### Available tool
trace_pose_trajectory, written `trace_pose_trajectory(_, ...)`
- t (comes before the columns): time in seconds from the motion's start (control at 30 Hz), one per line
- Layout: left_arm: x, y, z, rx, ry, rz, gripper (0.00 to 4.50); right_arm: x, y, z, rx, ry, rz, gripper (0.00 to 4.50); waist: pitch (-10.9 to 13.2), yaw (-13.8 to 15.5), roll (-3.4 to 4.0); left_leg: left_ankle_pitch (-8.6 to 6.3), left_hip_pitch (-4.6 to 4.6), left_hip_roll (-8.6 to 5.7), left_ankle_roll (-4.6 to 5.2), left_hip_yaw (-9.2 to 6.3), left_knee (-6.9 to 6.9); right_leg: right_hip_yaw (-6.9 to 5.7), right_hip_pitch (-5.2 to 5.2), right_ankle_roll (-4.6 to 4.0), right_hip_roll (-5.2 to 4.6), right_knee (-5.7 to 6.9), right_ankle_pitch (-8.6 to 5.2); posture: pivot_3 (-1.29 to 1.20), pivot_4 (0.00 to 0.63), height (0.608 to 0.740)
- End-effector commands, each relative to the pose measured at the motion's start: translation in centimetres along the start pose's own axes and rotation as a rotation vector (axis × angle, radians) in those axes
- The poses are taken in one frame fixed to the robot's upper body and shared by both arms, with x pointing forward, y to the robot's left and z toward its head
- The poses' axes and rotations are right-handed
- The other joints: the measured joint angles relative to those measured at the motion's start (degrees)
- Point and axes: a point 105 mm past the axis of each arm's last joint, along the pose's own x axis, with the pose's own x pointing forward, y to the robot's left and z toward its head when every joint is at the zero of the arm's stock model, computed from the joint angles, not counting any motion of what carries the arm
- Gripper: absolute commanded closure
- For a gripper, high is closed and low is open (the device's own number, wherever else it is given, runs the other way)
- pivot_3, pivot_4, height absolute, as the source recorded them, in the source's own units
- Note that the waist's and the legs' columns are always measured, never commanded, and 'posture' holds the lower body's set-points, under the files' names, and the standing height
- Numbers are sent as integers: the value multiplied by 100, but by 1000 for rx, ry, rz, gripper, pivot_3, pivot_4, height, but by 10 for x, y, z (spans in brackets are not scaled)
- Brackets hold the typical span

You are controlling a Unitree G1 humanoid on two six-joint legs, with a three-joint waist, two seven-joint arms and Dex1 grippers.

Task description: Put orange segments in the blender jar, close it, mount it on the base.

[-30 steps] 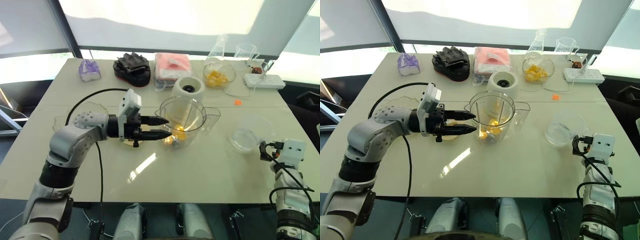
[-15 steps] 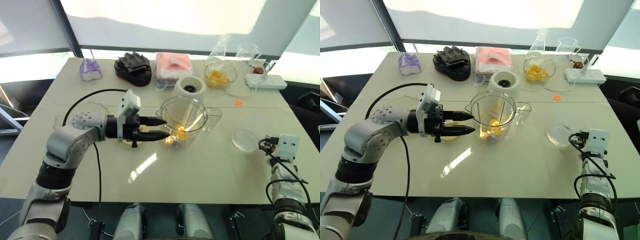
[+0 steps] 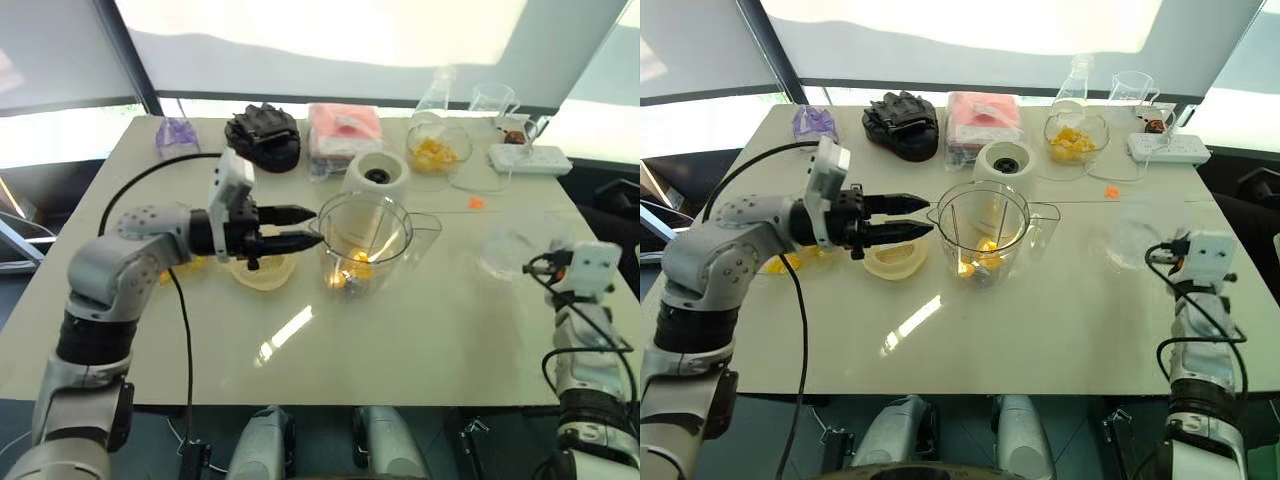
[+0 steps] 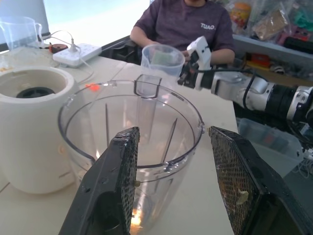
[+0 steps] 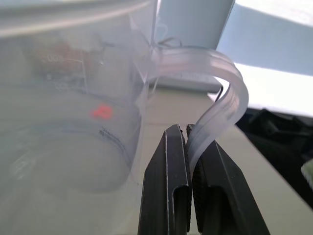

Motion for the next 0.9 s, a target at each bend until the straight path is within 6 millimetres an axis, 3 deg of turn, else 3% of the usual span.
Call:
trace_pose_trajectory(0.03, -8, 10, 7, 49, 3, 33, 2160, 19, -3, 75, -24, -177, 20, 4450, 5, -8, 3, 0, 0, -2, 0, 2, -3, 0, -4, 0, 1, 0, 0, 0, 150, 740)
trace_pose_trajectory(0.17, -11, 15, 7, 54, 13, 44, 2160, 32, 14, 118, -62, -256, 106, 4450, 8, 6, 0, 0, 0, -4, 0, 1, -15, -1, -8, 0, 6, 0, 0, 0, 150, 740)
trace_pose_trajectory(0.27, -13, 15, 4, 54, 20, 50, 2160, 35, 39, 154, -105, -343, 222, 4450, 10, 13, -1, 1, -1, -4, 0, 3, -30, 0, -14, 4, 5, -3, -1, 0, 150, 740)
trace_pose_trajectory(0.43, -13, 15, 3, 44, 8, 55, 2160, 34, 71, 182, -172, -397, 364, 4450, 11, 34, -2, 1, -7, -3, 0, 4, -44, 0, -24, 37, 0, -4, 3, 0, 150, 740)
trace_pose_trajectory(0.6, -14, 11, 1, 42, 16, 54, 2160, 21, 103, 198, -333, -465, 538, 4450, 13, 37, -4, 0, -14, -5, 0, 6, -45, -1, -25, 40, -7, -12, 2, 0, 150, 740)
trace_pose_trajectory(0.9, -19, 12, -2, 47, 32, 77, 2160, 2, 125, 193, -515, -539, 665, 4450, 16, 31, -8, 0, -13, -5, 0, 7, -44, -2, -26, 40, -7, -10, 1, 0, 150, 740)
